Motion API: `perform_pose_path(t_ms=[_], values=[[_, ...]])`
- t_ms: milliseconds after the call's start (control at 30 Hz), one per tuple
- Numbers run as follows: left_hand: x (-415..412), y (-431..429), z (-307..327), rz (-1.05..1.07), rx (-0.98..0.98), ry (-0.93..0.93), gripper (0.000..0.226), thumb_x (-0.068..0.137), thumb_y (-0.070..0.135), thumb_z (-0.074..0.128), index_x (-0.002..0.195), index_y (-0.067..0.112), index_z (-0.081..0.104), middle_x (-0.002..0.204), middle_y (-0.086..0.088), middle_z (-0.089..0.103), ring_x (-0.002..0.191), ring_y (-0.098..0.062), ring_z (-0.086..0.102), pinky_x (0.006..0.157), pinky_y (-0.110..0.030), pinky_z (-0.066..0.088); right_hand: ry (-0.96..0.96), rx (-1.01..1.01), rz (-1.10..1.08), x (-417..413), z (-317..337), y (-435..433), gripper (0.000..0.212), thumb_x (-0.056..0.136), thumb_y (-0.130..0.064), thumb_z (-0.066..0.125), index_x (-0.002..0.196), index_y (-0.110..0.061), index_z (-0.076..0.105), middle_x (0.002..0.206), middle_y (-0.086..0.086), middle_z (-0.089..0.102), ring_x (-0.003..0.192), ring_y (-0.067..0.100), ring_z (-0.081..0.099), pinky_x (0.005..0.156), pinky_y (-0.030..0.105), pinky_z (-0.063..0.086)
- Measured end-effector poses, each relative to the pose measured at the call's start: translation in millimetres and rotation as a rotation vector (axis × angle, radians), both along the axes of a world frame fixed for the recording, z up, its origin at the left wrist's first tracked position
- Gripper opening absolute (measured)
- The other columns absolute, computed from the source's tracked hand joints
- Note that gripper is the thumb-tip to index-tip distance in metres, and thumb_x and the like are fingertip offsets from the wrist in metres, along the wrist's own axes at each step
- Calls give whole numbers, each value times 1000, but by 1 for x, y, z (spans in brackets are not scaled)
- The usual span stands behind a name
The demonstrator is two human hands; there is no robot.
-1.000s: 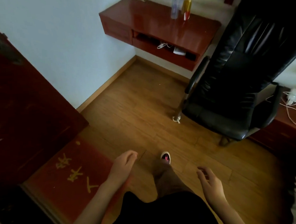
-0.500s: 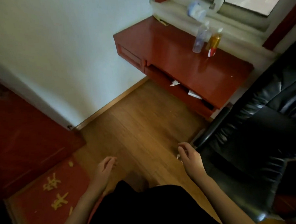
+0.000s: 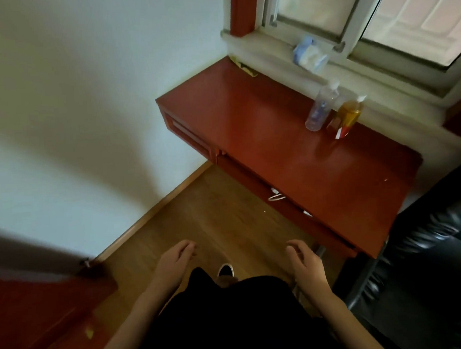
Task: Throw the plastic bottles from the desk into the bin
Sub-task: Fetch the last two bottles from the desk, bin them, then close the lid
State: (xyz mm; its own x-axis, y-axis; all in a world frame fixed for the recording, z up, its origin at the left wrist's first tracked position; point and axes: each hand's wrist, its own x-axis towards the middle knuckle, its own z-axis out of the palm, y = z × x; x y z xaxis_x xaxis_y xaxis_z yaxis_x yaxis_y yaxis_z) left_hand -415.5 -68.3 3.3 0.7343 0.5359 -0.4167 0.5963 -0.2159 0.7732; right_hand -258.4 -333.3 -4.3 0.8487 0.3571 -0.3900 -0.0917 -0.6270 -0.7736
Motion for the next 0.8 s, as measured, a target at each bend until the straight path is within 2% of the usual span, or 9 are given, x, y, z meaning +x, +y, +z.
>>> perform_pose_path(t_ms=[100,200,300,433,533,700,733,800], values=[[77,32,11,-128,-9,-20,22,100,25,43,98,24,65,92,3,69,87,-13,65,78,-30,53,-8,-18,-84,38,0,14,18,98,-30,51,111,-23,61,84,-2,67,53,3,53,47,14,38],[145,51,20,-277,-6,-26,20,100,26,43,92,34,61,90,5,68,86,-17,65,78,-33,53,0,-29,-185,68,4,22,18,99,-28,50,111,-21,61,79,1,67,45,3,48,42,15,36],[201,59,21,-381,-13,-33,20,99,29,44,90,35,61,88,0,69,83,-26,65,78,-44,53,-15,-44,-278,89,5,24,17,99,-26,49,110,-21,60,81,2,69,46,3,50,42,15,39],[257,59,11,-482,-41,16,20,100,30,43,92,35,61,91,2,70,88,-32,66,80,-49,53,1,-91,-373,116,-1,24,18,98,-26,50,111,-19,61,83,-4,67,57,10,56,47,13,41],[293,55,1,-507,-75,59,21,100,31,42,93,35,62,92,5,69,89,-31,66,84,-47,52,9,-94,-411,146,-5,24,20,99,-27,50,113,-20,61,89,-10,66,78,17,66,59,18,47],[361,49,6,-501,-111,41,21,100,30,44,92,34,64,92,6,70,87,-24,65,85,-44,51,-36,-34,-459,221,1,33,25,98,-29,50,118,-19,62,85,-7,67,60,6,57,52,14,45],[376,48,9,-512,-113,23,20,99,30,45,94,33,64,93,7,70,88,-21,65,84,-41,50,-50,-11,-467,238,4,35,26,98,-29,50,120,-19,61,88,-9,67,63,2,58,55,13,45],[410,43,16,-551,-82,-9,17,99,29,46,100,31,63,100,9,69,95,-10,63,80,-29,48,-87,34,-492,272,10,38,28,98,-28,51,123,-20,58,100,-13,65,85,-3,61,68,11,46]])
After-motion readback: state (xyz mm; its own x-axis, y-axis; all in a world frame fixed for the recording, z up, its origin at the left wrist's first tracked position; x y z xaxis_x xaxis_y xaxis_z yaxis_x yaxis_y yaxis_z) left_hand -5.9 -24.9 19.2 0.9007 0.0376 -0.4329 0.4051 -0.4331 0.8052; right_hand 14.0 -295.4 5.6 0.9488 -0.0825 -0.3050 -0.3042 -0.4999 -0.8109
